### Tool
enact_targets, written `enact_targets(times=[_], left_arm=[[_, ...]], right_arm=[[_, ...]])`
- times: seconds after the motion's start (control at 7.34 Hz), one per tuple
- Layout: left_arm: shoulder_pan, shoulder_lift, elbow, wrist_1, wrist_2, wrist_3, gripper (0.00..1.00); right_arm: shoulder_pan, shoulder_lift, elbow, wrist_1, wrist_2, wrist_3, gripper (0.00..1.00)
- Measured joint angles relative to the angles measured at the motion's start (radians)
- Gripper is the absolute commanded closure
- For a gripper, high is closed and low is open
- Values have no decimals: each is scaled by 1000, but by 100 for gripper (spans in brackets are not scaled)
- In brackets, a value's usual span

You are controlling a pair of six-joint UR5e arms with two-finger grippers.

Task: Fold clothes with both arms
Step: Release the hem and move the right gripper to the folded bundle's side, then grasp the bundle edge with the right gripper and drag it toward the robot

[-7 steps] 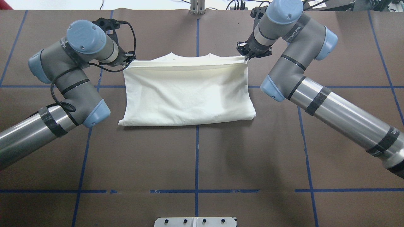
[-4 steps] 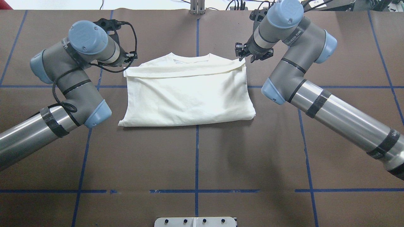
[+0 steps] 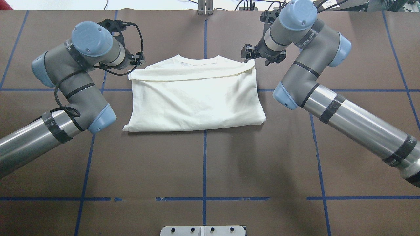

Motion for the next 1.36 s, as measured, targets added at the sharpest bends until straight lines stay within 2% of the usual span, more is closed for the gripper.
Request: enact_targets(times=[0.27, 0.41, 0.54, 0.68, 1.09, 1.36], left_arm=[[1, 1, -54, 47, -1, -1, 0], [3, 2, -64, 52, -1, -3, 0], [5, 3, -70, 53, -1, -4, 0], [8, 4, -75, 53, -1, -4, 0], [10, 4, -87, 54, -2, -5, 0], [13, 4, -88, 54, -2, -5, 0]], right_arm=[[-76, -104, 128, -15, -22, 60, 1], [-111, -137, 159, -17, -37, 88, 21], [-136, -156, 172, -18, -45, 103, 68], [-148, -164, 177, -19, -47, 109, 100], [-154, -174, 194, -18, -28, 108, 100], [-182, -240, 275, -18, -17, 108, 100]])
